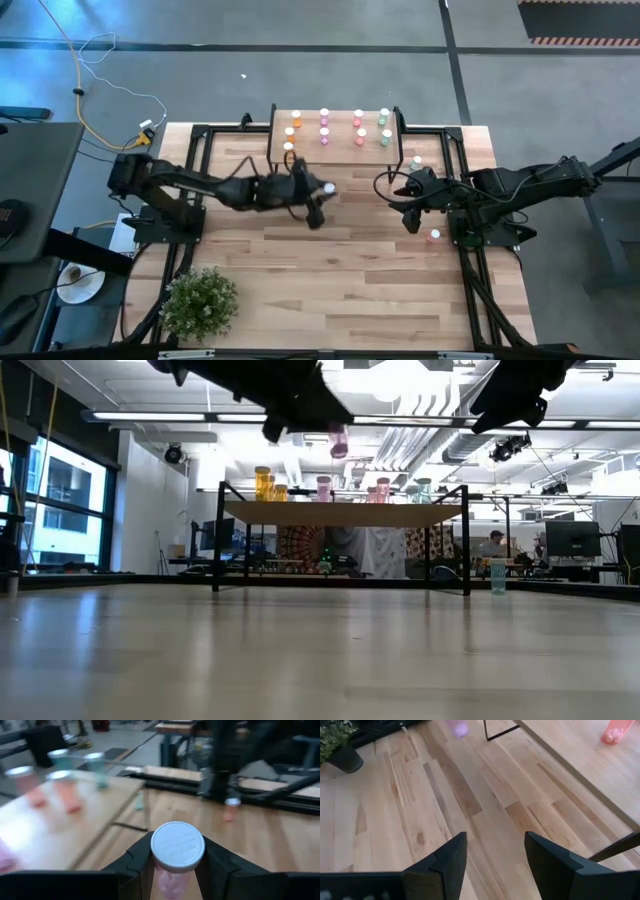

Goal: Pick and place medicine bottles onto shelf by color
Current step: Put the purple pill bottle on the shelf aligned with the other purple pill bottles

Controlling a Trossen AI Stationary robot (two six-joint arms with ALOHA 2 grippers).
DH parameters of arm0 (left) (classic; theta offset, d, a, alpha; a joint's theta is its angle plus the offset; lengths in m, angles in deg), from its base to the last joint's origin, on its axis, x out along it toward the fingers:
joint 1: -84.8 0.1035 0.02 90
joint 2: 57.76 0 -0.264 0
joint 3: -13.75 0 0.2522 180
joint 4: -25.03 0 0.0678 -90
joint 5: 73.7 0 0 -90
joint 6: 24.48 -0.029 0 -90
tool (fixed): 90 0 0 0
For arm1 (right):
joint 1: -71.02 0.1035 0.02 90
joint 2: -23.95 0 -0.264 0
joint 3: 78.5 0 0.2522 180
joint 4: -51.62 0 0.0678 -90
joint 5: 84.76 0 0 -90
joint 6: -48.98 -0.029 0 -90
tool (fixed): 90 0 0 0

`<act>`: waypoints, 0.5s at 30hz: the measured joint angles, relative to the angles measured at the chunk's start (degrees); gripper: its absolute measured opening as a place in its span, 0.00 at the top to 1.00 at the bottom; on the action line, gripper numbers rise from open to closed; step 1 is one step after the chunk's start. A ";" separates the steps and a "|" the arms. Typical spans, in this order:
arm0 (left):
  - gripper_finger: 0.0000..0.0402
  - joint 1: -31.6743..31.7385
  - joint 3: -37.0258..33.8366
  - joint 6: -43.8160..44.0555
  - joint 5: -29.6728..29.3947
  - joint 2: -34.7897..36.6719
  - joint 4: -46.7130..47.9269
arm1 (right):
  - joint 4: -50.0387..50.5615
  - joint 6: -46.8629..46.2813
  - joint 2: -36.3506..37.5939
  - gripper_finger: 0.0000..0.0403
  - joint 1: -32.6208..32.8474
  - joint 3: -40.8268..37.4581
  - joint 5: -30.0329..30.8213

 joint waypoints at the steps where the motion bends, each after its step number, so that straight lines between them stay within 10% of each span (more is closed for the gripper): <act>1: 0.73 1.11 0.21 0.00 0.03 0.62 1.40 | -0.02 0.02 0.02 0.53 -0.02 0.00 0.00; 15: 0.73 10.76 11.16 -0.40 -1.92 0.67 14.62 | -0.02 0.90 0.01 0.53 0.00 0.00 0.01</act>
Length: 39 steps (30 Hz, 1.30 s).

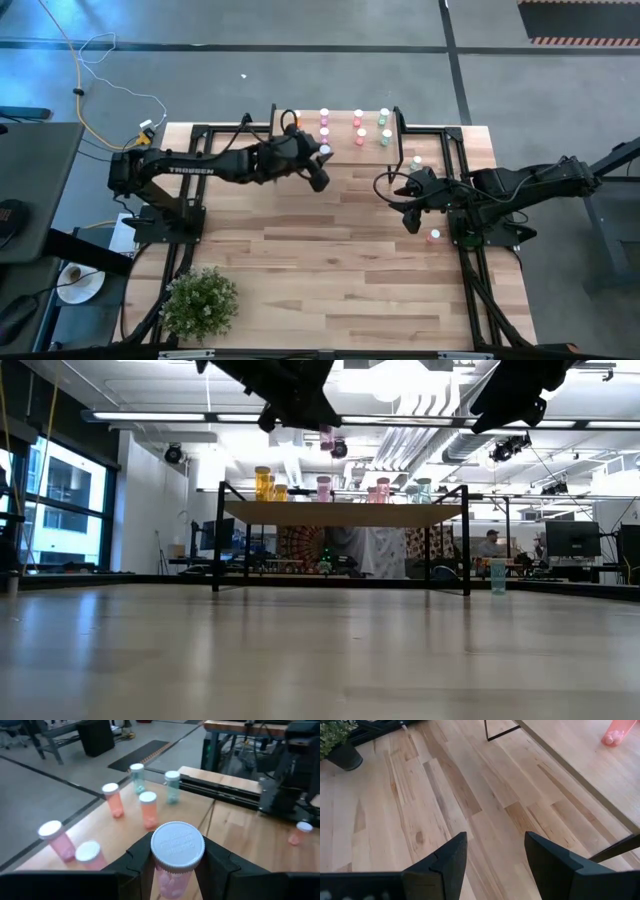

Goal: Pick and place medicine bottles onto shelf by color
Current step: Put the purple pill bottle on the shelf aligned with the other purple pill bottles

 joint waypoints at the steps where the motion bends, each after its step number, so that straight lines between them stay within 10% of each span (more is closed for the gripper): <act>1: 0.73 0.32 0.18 -0.01 0.05 0.00 0.41 | 0.00 0.00 -0.01 0.53 -0.01 0.00 -0.01; 39: 0.73 2.61 0.16 0.99 -1.85 -6.73 0.95 | 0.00 0.07 -0.01 0.53 -0.02 0.00 0.05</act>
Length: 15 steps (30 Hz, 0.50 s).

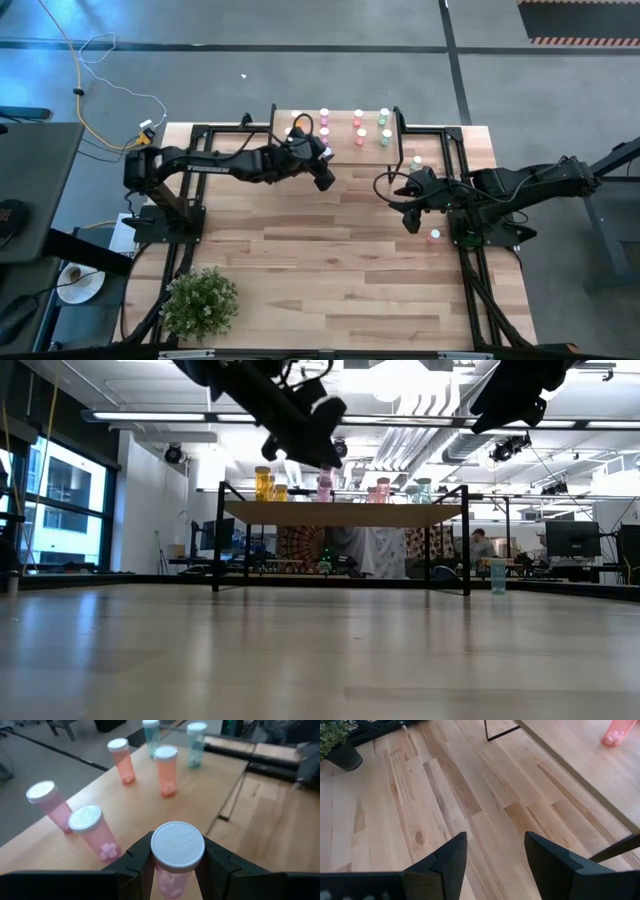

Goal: Pick and place medicine bottles onto shelf by color
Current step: Put the purple pill bottle on the shelf aligned with the other purple pill bottles

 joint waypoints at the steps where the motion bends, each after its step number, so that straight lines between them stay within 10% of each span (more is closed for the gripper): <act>1: 0.73 0.14 0.00 -0.31 -0.50 -0.38 -0.26 | 0.00 0.04 0.00 0.53 0.00 0.00 0.00; 15: 0.73 2.15 -0.02 3.28 -1.04 -1.62 -0.64 | 0.07 0.09 0.02 0.53 0.00 0.00 -0.02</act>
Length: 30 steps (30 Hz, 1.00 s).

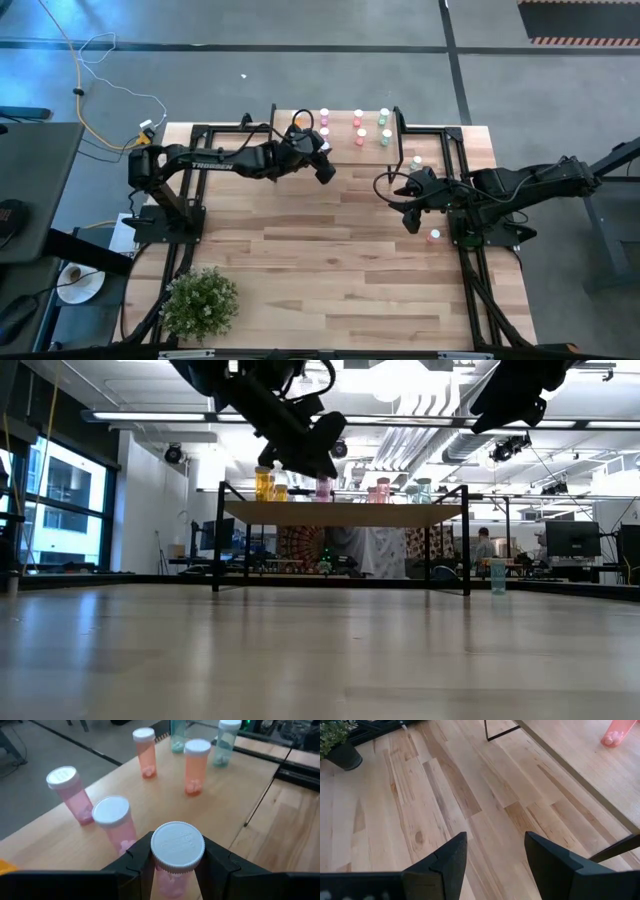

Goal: Pick and place medicine bottles onto shelf by color
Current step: Put the purple pill bottle on the shelf aligned with the other purple pill bottles

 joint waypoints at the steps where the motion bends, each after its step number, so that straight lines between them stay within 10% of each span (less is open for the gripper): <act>1: 0.73 -0.03 0.02 0.04 -0.28 -0.35 -0.52 | 0.00 0.00 -0.02 0.53 0.02 0.00 0.00; 30: 0.73 -0.84 0.02 0.42 -0.38 -1.44 -3.55 | 0.15 0.00 -0.02 0.53 0.00 0.00 -0.02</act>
